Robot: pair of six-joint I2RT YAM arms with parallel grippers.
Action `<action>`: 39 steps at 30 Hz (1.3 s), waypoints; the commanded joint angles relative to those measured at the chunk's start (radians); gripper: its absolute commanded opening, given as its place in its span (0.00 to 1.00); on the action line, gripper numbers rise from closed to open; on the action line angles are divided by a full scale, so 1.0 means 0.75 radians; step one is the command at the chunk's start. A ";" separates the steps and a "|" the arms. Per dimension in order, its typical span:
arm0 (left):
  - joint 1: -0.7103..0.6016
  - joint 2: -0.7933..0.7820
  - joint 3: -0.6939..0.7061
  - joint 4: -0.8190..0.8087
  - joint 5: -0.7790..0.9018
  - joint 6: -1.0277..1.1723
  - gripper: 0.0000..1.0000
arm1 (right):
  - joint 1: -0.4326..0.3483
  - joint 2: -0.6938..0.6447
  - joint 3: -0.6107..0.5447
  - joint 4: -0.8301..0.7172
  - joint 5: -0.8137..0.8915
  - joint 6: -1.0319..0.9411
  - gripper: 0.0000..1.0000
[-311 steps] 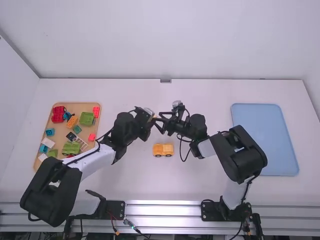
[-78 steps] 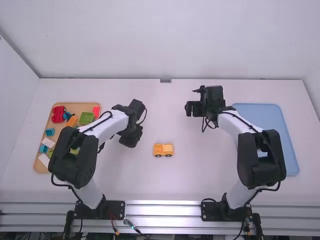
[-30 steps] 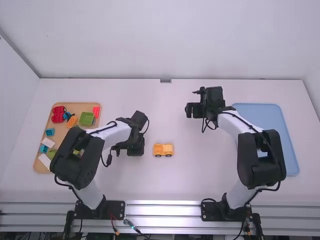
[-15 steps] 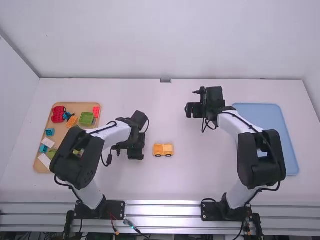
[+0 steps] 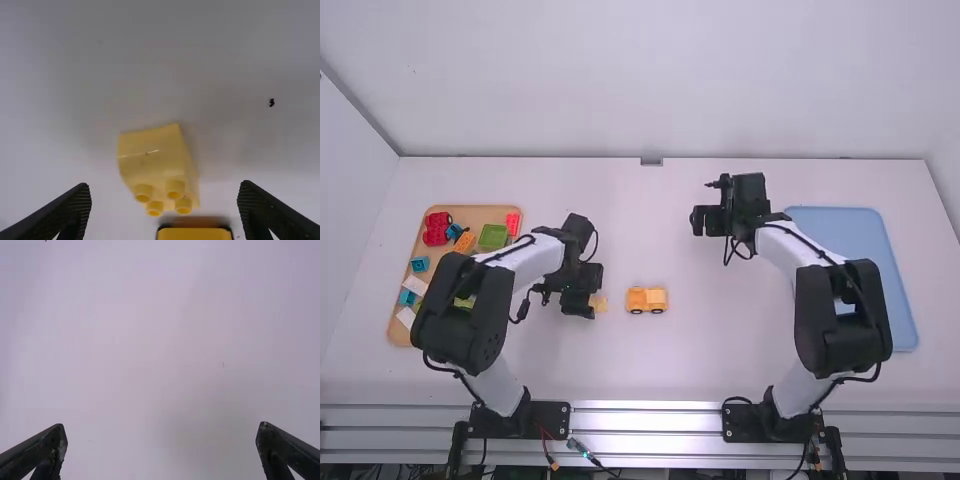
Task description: Assemble lego blocks to make yellow taxi
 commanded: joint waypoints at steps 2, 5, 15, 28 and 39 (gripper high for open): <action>0.070 -0.033 0.152 -0.138 0.038 0.309 0.79 | 0.005 -0.021 0.037 -0.002 0.003 0.004 0.99; 0.104 -0.033 0.255 -0.229 0.031 0.531 0.86 | 0.005 -0.021 0.037 -0.002 0.002 0.004 0.99; 0.138 -0.033 0.477 -0.152 -0.089 1.573 0.77 | 0.005 -0.021 0.037 -0.008 0.002 0.004 0.99; 0.133 -0.060 0.443 0.021 -0.111 2.523 0.97 | 0.005 -0.021 0.037 -0.013 -0.312 -0.322 0.99; 0.209 -0.481 -0.005 0.166 0.639 3.612 0.99 | -0.042 -0.021 0.036 -0.331 -1.214 -1.327 0.99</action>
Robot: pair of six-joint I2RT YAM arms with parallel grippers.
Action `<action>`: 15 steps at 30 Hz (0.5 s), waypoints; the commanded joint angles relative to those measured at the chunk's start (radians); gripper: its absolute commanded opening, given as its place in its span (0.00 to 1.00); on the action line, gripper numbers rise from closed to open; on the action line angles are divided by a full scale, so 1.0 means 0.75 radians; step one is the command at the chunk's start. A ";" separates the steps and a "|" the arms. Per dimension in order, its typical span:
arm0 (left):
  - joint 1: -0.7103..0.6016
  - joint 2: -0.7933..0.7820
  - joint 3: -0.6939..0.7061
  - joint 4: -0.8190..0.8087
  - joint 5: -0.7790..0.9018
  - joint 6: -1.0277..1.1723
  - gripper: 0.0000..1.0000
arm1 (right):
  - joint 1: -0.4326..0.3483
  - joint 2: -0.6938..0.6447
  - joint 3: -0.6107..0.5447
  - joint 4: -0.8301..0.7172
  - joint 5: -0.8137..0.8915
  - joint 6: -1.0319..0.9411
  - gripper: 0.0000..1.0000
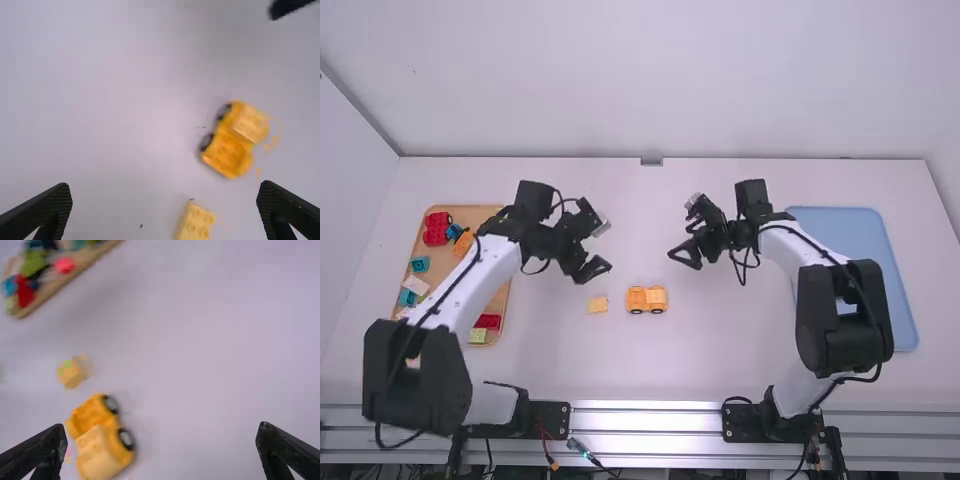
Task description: Assemble lego blocks to make yellow taxi
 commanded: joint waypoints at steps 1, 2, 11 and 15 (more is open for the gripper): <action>0.030 -0.107 -0.165 0.136 0.157 0.360 0.99 | -0.009 -0.021 0.034 -0.097 -0.365 -0.543 0.99; 0.034 -0.138 -0.230 0.232 0.083 0.319 0.99 | -0.009 -0.021 0.034 -0.136 -0.366 -0.620 0.99; 0.035 -0.267 -0.549 0.327 0.330 0.644 0.99 | 0.053 -0.021 0.034 -0.171 -0.370 -0.659 0.99; 0.095 -0.214 -0.580 0.321 0.467 0.730 0.99 | 0.095 -0.021 0.034 -0.174 -0.315 -0.669 0.99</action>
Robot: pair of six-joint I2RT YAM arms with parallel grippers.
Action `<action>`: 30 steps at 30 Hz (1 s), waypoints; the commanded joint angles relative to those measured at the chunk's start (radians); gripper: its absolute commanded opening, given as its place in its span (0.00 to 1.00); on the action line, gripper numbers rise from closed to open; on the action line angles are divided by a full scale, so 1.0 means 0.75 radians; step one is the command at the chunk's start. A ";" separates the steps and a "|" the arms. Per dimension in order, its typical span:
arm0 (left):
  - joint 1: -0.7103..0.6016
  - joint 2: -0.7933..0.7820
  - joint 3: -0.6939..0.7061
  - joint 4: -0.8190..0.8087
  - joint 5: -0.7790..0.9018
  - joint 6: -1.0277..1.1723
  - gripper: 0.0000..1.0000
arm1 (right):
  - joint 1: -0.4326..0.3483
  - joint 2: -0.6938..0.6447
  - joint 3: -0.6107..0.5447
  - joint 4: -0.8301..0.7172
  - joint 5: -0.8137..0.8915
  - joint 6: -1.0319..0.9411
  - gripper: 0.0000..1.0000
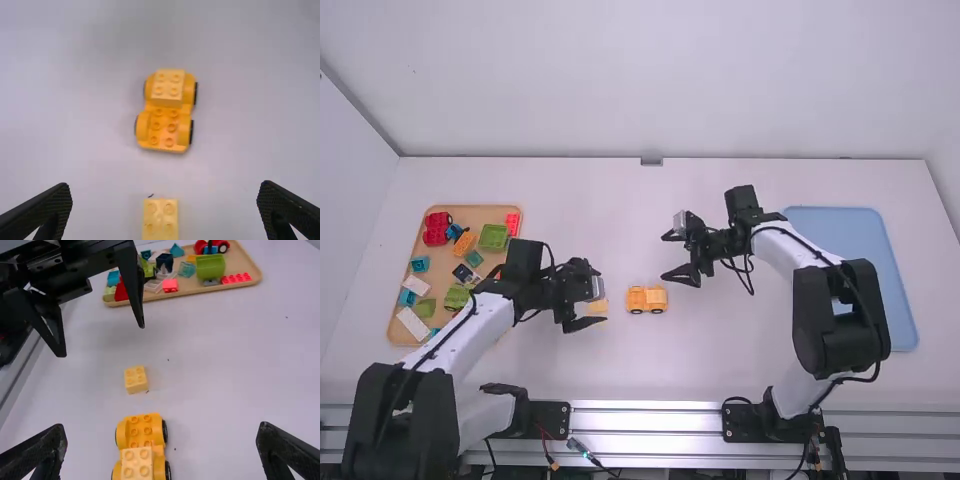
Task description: Assemble lego blocks to make yellow taxi
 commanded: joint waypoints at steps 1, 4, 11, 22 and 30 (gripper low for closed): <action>0.053 0.045 -0.001 0.005 0.213 0.190 0.99 | 0.030 -0.021 0.033 -0.005 0.005 -0.040 0.99; 0.100 0.165 -0.001 0.007 0.285 0.280 0.99 | 0.083 -0.021 0.032 0.004 0.084 -0.040 0.99; 0.107 0.435 0.048 0.013 0.346 0.430 0.99 | 0.150 -0.021 -0.072 0.280 0.160 0.133 0.99; 0.146 0.627 0.137 -0.068 0.333 0.618 0.99 | 0.125 -0.021 -0.282 0.562 0.181 0.220 0.99; 0.190 0.627 0.040 0.151 0.332 0.433 0.99 | 0.125 -0.021 -0.288 0.582 0.146 0.220 0.99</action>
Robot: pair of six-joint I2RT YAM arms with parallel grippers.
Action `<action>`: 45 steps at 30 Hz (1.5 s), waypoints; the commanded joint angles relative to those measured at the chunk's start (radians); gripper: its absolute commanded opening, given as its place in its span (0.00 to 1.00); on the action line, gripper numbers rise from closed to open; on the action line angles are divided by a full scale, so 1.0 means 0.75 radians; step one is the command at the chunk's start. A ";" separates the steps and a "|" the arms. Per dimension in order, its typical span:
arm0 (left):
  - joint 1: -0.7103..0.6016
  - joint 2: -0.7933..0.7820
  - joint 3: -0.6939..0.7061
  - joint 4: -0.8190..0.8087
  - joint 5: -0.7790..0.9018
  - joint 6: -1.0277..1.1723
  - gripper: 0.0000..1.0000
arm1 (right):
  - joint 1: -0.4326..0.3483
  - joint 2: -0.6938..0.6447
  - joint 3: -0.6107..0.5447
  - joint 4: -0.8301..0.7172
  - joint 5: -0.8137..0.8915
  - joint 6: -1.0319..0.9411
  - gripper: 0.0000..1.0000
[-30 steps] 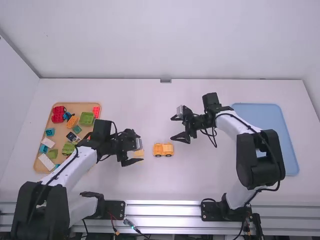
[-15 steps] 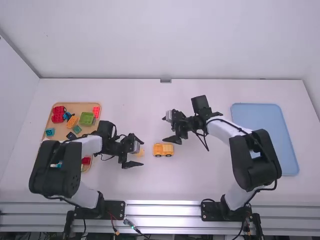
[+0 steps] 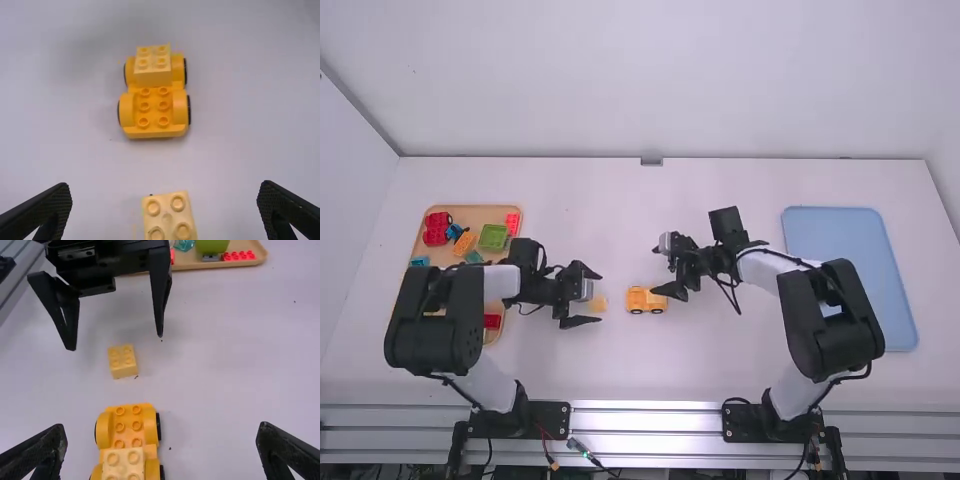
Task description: Assemble lego blocks to make yellow taxi
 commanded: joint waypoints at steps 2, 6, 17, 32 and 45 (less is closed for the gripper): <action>-0.004 0.009 -0.091 0.143 0.044 -0.150 0.99 | 0.002 -0.020 -0.008 0.006 0.029 0.012 0.99; -0.003 0.009 -0.154 0.290 0.023 -0.255 0.99 | 0.005 -0.020 -0.008 0.004 0.029 0.013 0.99; -0.002 0.129 -0.204 0.557 0.045 -0.413 0.99 | 0.005 -0.020 -0.009 -0.006 0.026 0.012 0.99; -0.001 0.242 -0.109 0.365 0.073 -0.169 0.81 | 0.005 -0.020 -0.009 -0.016 0.023 0.012 0.99; -0.002 0.242 -0.138 0.496 0.046 -0.345 0.63 | 0.005 -0.020 -0.036 -0.006 0.041 -0.003 0.99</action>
